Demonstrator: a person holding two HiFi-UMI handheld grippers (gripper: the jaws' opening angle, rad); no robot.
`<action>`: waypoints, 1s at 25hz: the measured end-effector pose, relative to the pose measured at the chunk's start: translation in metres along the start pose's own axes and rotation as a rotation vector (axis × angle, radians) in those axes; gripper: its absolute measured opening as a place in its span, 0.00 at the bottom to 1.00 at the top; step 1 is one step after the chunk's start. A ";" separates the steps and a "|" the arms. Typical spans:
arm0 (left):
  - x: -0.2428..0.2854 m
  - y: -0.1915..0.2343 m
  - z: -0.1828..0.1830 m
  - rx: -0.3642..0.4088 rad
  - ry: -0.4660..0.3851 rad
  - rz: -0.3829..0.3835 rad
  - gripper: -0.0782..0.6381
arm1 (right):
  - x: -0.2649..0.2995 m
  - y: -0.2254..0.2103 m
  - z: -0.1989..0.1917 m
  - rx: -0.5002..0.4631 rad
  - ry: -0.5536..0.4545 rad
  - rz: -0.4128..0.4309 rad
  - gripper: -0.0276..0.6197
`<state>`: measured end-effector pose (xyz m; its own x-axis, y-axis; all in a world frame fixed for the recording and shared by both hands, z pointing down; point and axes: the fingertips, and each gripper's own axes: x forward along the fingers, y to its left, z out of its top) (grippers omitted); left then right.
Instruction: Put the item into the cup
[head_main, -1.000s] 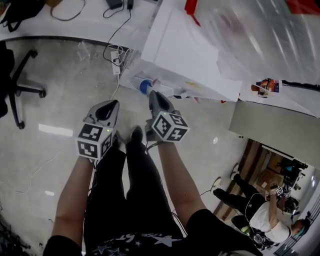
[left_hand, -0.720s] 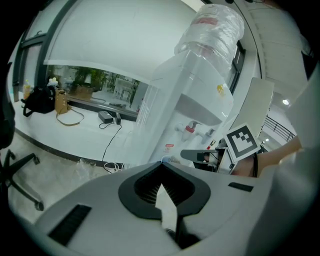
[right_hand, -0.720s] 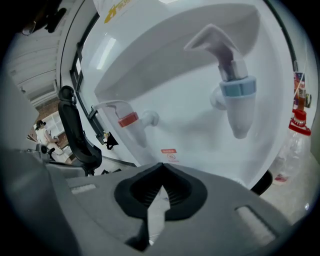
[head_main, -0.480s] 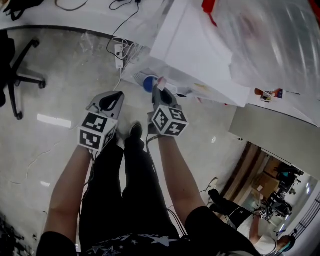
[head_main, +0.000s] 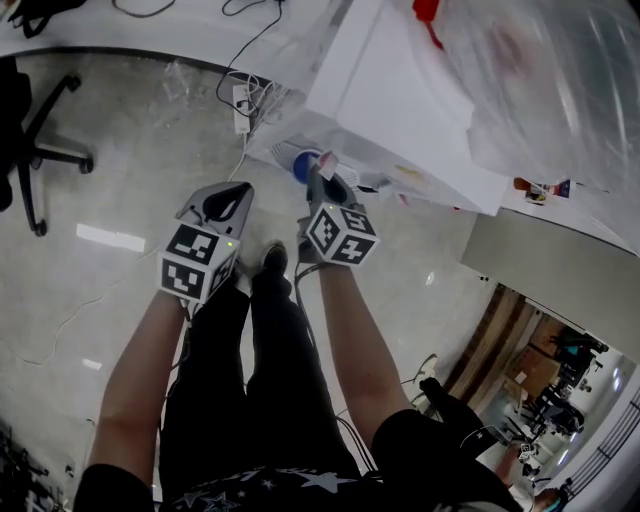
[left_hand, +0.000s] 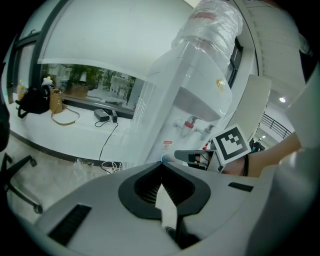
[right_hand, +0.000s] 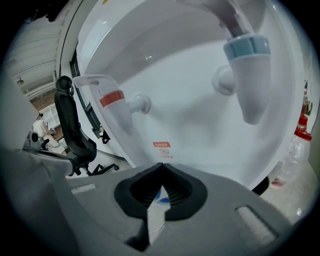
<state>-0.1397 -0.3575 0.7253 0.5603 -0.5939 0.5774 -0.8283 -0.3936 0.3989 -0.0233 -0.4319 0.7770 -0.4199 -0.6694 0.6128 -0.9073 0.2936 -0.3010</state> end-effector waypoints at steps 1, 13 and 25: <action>0.000 0.000 -0.001 0.001 0.002 -0.003 0.12 | 0.001 0.001 0.000 -0.006 -0.001 -0.002 0.05; 0.000 0.002 -0.004 0.019 0.007 -0.006 0.12 | 0.003 0.006 -0.004 -0.032 0.012 0.010 0.16; -0.011 -0.013 0.001 0.043 0.024 -0.031 0.12 | -0.022 0.014 -0.002 0.000 0.011 0.016 0.16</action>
<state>-0.1350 -0.3467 0.7135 0.5852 -0.5641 0.5825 -0.8099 -0.4414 0.3862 -0.0269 -0.4114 0.7612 -0.4344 -0.6571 0.6161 -0.9006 0.3041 -0.3106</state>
